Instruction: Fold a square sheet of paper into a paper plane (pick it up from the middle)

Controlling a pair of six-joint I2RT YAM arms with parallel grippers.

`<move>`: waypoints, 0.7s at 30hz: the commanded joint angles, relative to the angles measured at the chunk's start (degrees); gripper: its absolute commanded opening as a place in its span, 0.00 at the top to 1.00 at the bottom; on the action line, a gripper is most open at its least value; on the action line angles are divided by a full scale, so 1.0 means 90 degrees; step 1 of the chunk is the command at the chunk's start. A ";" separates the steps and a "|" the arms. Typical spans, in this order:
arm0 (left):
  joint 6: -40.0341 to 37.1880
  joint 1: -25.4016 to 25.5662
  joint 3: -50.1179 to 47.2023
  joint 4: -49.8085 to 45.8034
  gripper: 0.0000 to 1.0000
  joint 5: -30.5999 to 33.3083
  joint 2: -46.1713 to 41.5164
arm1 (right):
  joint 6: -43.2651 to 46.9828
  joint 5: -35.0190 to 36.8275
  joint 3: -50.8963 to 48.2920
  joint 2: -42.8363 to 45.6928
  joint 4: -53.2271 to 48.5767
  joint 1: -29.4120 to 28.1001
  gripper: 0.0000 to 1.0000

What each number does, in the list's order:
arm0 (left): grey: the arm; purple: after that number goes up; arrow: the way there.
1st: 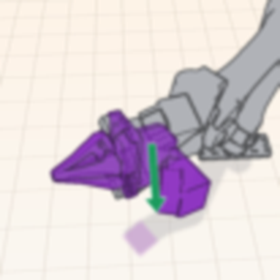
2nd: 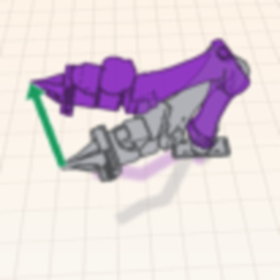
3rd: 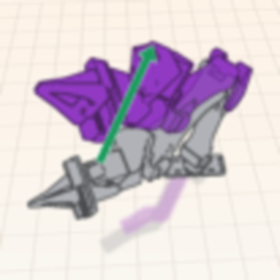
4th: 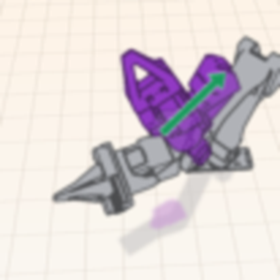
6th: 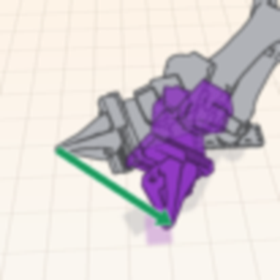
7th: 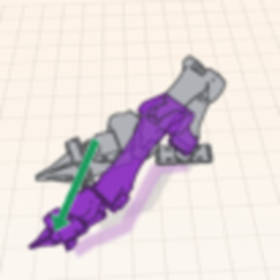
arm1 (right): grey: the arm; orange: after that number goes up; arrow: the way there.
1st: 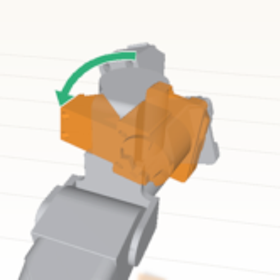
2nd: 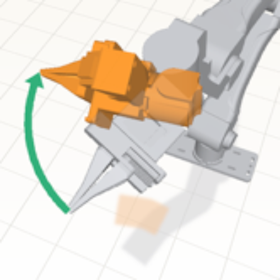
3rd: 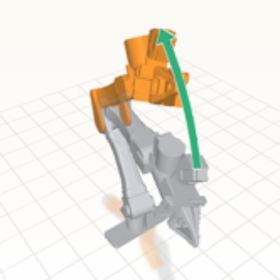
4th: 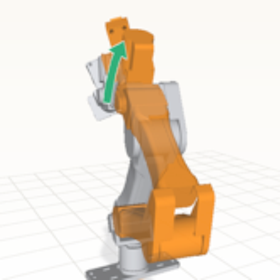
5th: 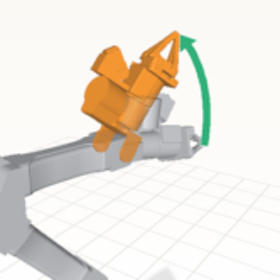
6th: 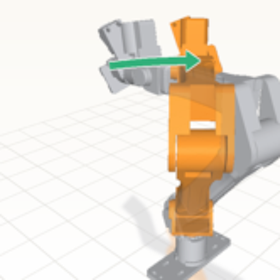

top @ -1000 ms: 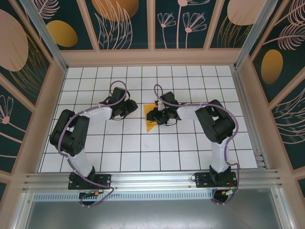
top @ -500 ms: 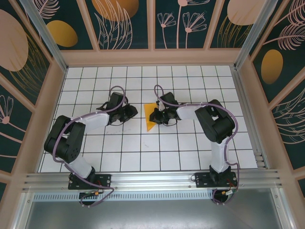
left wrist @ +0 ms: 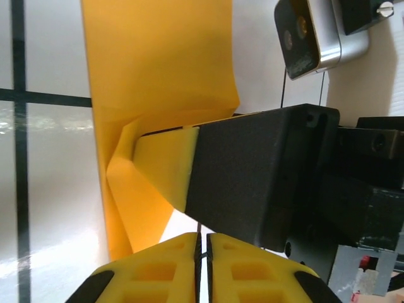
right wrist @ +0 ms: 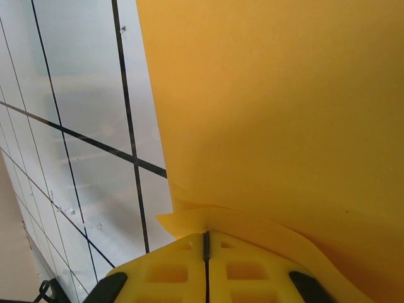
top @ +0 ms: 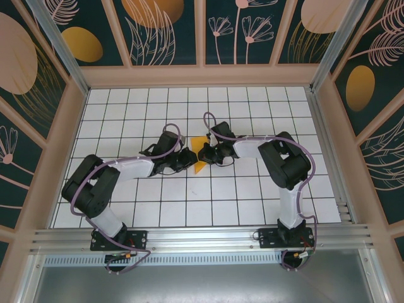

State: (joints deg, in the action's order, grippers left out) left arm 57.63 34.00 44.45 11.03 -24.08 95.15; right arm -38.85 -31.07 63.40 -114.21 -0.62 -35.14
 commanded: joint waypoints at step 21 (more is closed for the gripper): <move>0.0195 0.0165 -0.0104 0.0242 0.90 -0.0161 0.0765 | 0.0108 0.0171 0.0056 -0.0278 -0.0341 -0.0065 0.96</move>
State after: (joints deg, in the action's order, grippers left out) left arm 58.83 35.00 44.27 12.29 -24.71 101.34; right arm -38.85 -31.11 63.40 -114.24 -0.64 -35.14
